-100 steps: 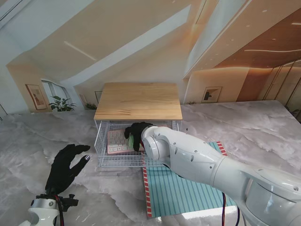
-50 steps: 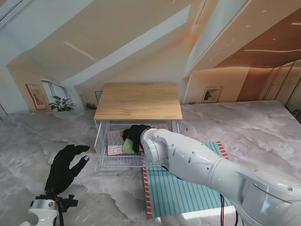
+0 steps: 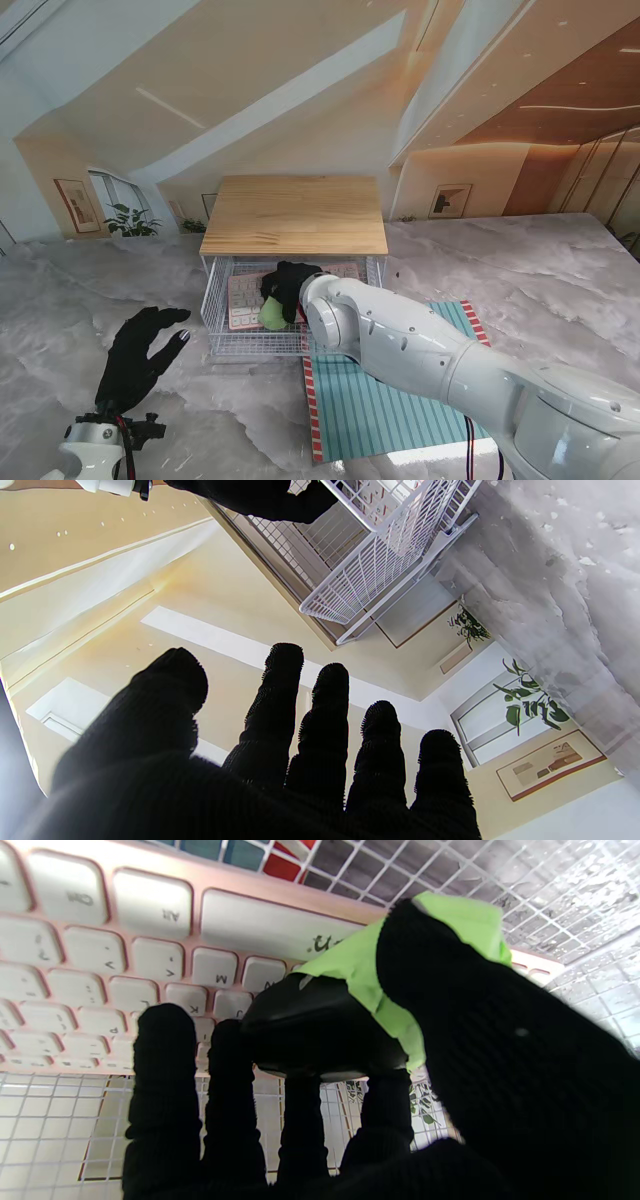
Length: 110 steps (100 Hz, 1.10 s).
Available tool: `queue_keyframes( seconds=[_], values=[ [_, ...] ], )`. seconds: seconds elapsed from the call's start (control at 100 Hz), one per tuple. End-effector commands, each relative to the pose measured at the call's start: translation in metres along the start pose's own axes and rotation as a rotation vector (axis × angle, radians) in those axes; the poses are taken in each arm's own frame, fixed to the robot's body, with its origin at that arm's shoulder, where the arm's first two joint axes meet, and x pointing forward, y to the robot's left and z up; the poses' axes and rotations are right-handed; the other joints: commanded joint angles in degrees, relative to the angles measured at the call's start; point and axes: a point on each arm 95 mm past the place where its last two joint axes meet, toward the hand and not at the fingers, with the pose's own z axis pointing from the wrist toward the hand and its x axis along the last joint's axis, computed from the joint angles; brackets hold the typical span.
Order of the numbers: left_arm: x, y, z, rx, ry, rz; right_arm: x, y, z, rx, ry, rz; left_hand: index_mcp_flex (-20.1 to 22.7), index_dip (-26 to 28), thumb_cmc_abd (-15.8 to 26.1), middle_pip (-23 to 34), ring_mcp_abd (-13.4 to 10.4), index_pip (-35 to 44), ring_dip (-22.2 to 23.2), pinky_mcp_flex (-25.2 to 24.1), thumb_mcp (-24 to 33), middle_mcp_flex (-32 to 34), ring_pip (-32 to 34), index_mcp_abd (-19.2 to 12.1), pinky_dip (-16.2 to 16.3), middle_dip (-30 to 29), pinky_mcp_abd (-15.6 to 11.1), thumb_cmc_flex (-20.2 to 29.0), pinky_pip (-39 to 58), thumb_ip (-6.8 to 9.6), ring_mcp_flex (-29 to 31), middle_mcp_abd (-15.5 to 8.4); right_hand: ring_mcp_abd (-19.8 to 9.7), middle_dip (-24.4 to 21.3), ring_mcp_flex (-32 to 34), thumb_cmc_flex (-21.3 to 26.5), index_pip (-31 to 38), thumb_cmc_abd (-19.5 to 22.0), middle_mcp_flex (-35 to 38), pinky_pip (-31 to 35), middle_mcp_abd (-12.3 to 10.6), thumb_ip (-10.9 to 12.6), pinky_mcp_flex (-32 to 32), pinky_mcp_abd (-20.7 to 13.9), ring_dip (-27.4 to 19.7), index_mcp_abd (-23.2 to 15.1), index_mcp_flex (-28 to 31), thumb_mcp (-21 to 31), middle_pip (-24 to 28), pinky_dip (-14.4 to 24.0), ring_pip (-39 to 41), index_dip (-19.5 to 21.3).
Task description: Unroll the mouse pad and set up the keyboard and mouse from the tabletop organizer
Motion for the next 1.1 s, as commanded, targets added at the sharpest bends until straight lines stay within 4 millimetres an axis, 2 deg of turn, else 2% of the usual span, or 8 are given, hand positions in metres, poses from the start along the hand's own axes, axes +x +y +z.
queue_keyframes(
  seconds=[0.0, 0.11, 0.26, 0.46, 1.09],
  values=[
    [0.001, 0.004, -0.001, -0.016, 0.004, -0.012, -0.001, -0.015, -0.001, 0.028, 0.001, 0.002, -0.2, -0.6, 0.4, -0.3, -1.7, -1.1, -0.1, -0.6, -0.9, -0.9, -0.7, -0.2, 0.8, -0.7, -1.7, 0.5, -1.1, 1.14, -2.0, -0.3, -9.2, 3.2, 3.4, 4.2, 14.9, 6.6, -0.7, 3.5, 1.0, 0.3, 1.5, -1.1, 1.7, 5.1, 10.7, 3.7, 6.9, 1.6, 3.7, 4.9],
    [0.001, 0.004, 0.000, -0.018, 0.004, -0.012, -0.002, -0.016, -0.001, 0.009, 0.005, 0.009, -0.2, -0.5, 0.4, -0.3, -1.7, -1.1, -0.1, -0.6, -0.9, -0.9, -0.7, -0.3, 0.8, -0.7, -1.7, 0.4, -1.1, 1.14, -2.0, -0.3, -9.4, 5.5, 4.7, 5.3, 17.8, 6.6, -0.9, 4.1, 1.3, -1.8, 2.6, -1.3, 2.0, 5.7, 13.4, 3.2, 9.0, 1.5, 4.3, 3.4],
    [0.001, 0.005, 0.000, -0.018, 0.005, -0.012, -0.002, -0.015, -0.003, -0.010, 0.009, 0.022, -0.2, -0.5, 0.4, -0.3, -1.7, -1.0, -0.1, -0.6, -0.8, -1.0, -0.6, -0.3, 0.8, -0.7, -1.7, 0.4, -1.1, 1.15, -2.0, -0.4, -9.6, 7.7, 6.7, 6.4, 20.3, 7.5, 0.5, 4.9, 1.7, -2.3, 4.4, -2.3, 2.3, 6.1, 16.1, 2.7, 9.3, 1.1, 5.2, 1.3],
    [0.001, 0.006, 0.001, -0.021, 0.006, -0.014, -0.002, -0.014, -0.006, -0.030, 0.015, 0.037, -0.3, -0.5, 0.5, -0.2, -1.7, -1.0, -0.1, -0.6, -0.8, -1.0, -0.6, -0.3, 0.8, -0.7, -1.7, 0.3, -1.1, 1.13, -2.0, -0.4, -9.7, 7.9, 8.3, 7.5, 21.3, 8.7, 3.0, 5.7, 2.5, -2.2, 6.2, -2.8, 2.5, 7.0, 18.4, 2.1, 9.2, 0.9, 6.0, 0.4],
    [0.001, 0.006, 0.002, -0.024, 0.013, -0.016, -0.002, -0.004, -0.023, -0.081, 0.005, 0.094, -0.3, -0.6, 0.5, -0.1, -1.7, -0.8, -0.1, -0.5, -0.9, -0.9, -0.5, -0.4, 0.8, -0.7, -1.7, 0.3, -1.0, 1.09, -2.0, -0.4, -9.4, 8.7, 10.8, 7.5, 21.4, 9.4, 5.4, 7.0, 3.8, -2.1, 9.4, -4.1, 0.7, 7.8, 18.9, 1.8, 9.0, 0.1, 7.8, 0.2]
  ],
)
